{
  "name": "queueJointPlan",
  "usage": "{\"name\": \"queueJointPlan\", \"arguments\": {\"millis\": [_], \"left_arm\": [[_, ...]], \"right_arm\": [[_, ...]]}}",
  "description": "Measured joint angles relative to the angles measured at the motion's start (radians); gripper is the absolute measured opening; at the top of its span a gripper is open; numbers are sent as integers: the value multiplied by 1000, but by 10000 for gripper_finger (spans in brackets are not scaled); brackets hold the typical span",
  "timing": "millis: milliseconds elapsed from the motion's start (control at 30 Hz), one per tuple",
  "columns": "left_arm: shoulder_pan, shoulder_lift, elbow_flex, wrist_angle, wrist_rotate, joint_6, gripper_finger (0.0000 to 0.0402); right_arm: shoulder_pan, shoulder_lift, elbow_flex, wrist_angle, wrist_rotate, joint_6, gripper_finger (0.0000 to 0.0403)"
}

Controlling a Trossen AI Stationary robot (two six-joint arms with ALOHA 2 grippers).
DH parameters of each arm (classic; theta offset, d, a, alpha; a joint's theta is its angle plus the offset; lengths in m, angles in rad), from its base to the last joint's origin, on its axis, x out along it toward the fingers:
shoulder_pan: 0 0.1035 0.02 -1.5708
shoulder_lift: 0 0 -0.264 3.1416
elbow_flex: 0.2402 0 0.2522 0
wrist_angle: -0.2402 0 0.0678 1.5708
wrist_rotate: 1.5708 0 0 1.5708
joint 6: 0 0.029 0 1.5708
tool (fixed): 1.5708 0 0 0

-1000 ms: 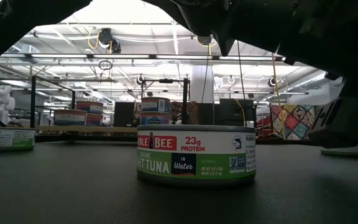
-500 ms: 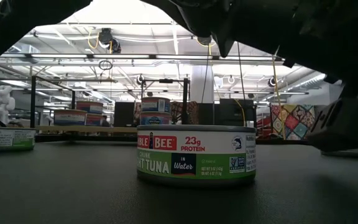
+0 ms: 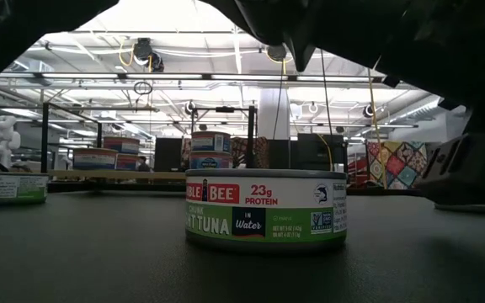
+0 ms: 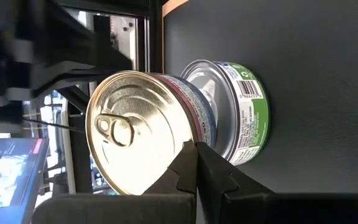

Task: Stack canned seafood by type on shelf
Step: Stack the blue-pink tuna can on top of the other blue-pink tuna cans on the shelf

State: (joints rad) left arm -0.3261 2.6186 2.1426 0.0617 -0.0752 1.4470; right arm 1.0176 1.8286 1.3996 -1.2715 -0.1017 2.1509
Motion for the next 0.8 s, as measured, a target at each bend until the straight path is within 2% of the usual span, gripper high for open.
{"name": "queueJointPlan", "arguments": {"millis": [100,333,667,800], "left_arm": [[-4,-11,0,-19,-31,-1,0],[-4,-89,0,-95,-30,-74,0],[2,-173,0,-353,-30,-183,0],[12,-192,1,-403,-56,-232,0]], "right_arm": [[0,0,49,-57,0,0,0],[1,-2,134,-156,1,1,0],[1,-2,149,-178,4,2,0],[5,-2,149,-179,7,2,0]]}}
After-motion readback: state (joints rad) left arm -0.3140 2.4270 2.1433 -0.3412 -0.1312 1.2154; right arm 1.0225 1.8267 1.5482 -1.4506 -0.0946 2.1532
